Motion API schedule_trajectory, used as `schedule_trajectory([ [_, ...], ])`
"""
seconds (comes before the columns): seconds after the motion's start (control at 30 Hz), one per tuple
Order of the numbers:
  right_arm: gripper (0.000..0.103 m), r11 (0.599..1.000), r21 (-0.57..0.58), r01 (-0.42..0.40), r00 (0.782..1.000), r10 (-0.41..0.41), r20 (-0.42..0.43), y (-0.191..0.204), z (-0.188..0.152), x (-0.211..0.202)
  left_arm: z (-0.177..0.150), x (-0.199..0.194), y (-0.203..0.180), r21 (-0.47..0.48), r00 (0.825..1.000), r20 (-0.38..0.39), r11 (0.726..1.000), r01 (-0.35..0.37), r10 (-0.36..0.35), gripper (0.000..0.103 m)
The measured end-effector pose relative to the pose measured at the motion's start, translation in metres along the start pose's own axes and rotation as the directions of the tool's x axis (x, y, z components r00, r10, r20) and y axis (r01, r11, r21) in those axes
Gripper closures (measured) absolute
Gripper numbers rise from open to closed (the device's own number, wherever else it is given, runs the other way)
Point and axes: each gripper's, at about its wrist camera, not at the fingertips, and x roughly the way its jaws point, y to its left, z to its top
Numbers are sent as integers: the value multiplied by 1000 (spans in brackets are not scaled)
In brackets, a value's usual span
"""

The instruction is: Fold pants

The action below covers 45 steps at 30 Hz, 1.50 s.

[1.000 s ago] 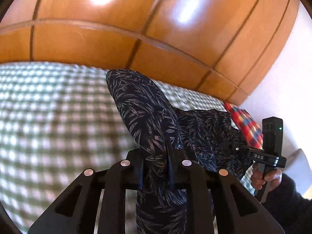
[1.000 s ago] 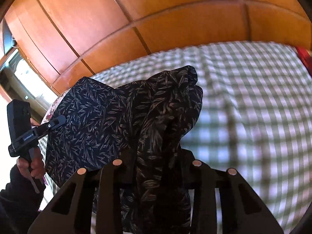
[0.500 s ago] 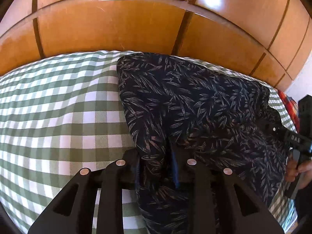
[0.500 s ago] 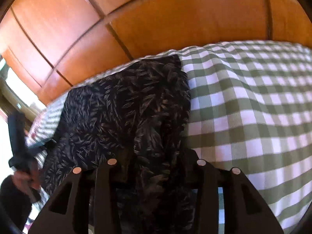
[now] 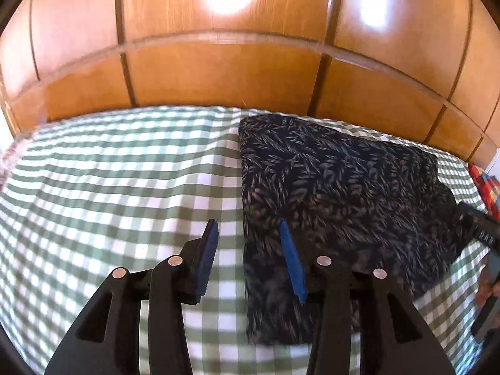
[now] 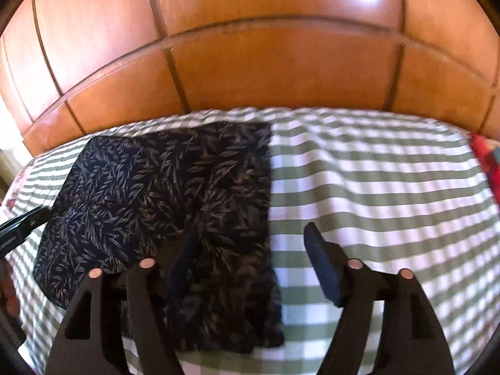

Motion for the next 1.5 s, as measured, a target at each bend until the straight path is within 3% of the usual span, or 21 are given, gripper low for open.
schedule_trajectory([
  [0.17, 27, 998, 34, 60, 996, -62, 65, -1, -12, -36, -22, -28, -5, -12, 999, 38, 1000, 3, -2, 56],
  [0.5, 22, 995, 28, 91, 985, -94, 143, 38, -50, -80, -58, -63, -18, -15, 997, 75, 1000, -11, 12, 56],
  [0.57, 21, 996, 23, 85, 985, -87, 146, 46, -59, -84, -65, -68, -18, -19, 997, 77, 1000, -13, 14, 42],
  [0.73, 16, 996, -16, 86, 987, -83, 138, 67, -83, -89, -80, -75, -21, -12, 996, 78, 999, -32, 33, 40],
  [0.8, 15, 995, -40, 90, 989, -85, 124, 75, -93, -87, -87, -77, -22, -18, 996, 73, 999, -41, 42, 31],
  [0.93, 11, 993, -63, 97, 989, -89, 119, 84, -106, -90, -98, -85, -24, -30, 996, 79, 998, -47, 49, 26],
  [1.37, 6, 991, -75, 111, 983, -98, 157, 96, -114, -115, -107, -116, -33, -34, 988, 137, 997, -70, 74, 5],
  [1.5, 6, 991, -76, 108, 981, -94, 168, 98, -116, -121, -109, -125, -35, -26, 985, 155, 997, -70, 74, 4],
])
